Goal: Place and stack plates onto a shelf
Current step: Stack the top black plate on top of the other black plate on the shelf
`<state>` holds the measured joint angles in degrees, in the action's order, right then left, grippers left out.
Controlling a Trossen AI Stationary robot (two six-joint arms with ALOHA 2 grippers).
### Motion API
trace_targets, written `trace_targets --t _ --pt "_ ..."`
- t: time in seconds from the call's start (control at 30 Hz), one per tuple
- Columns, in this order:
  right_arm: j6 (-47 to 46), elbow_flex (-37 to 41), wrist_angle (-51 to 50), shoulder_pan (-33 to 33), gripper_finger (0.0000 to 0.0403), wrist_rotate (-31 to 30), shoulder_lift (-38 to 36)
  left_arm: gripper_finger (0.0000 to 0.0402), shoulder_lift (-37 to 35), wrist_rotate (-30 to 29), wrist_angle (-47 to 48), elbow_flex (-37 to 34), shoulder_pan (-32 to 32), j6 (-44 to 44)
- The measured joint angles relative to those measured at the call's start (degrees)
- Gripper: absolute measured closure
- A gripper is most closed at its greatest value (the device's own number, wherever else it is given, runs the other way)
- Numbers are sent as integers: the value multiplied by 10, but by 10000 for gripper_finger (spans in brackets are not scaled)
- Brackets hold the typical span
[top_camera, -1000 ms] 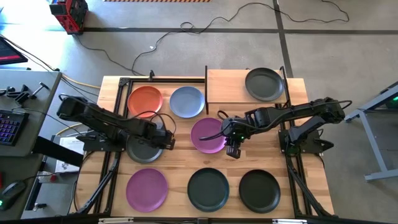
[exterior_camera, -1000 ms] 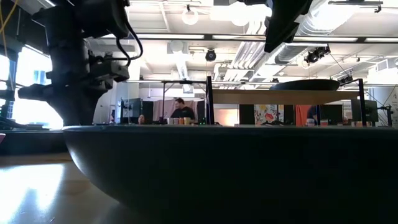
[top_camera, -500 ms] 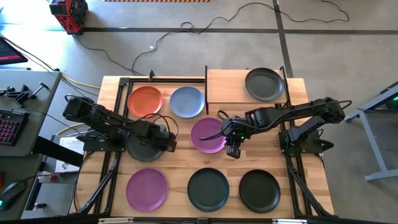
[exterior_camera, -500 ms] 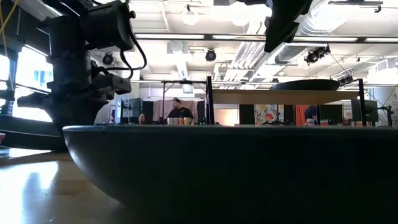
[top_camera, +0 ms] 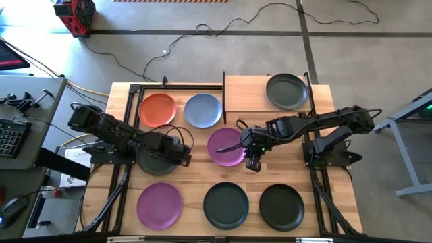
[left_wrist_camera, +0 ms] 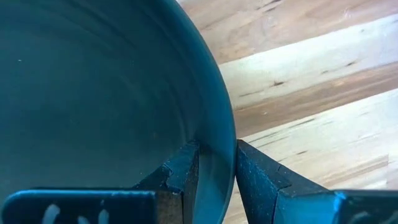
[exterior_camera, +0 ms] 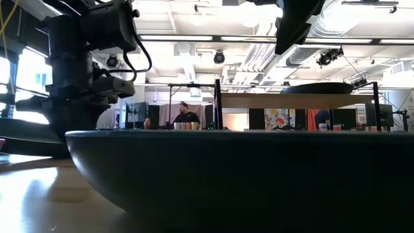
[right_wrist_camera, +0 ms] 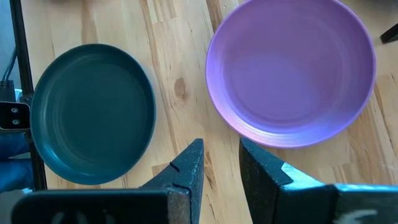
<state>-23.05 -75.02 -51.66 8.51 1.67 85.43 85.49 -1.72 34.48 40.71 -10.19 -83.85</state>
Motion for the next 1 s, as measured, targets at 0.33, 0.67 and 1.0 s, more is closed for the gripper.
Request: trace_targets --t 0.33,0.67,1.0 --pt "0 0 8 0 323 0 0 324 0 -3 2 0 -15 3" --pt "-5 0 27 0 323 0 0 372 -1 -5 4 2 -23 30" --pt "-5 0 27 0 323 -13 0 394 1 -15 84 58 -23 92"
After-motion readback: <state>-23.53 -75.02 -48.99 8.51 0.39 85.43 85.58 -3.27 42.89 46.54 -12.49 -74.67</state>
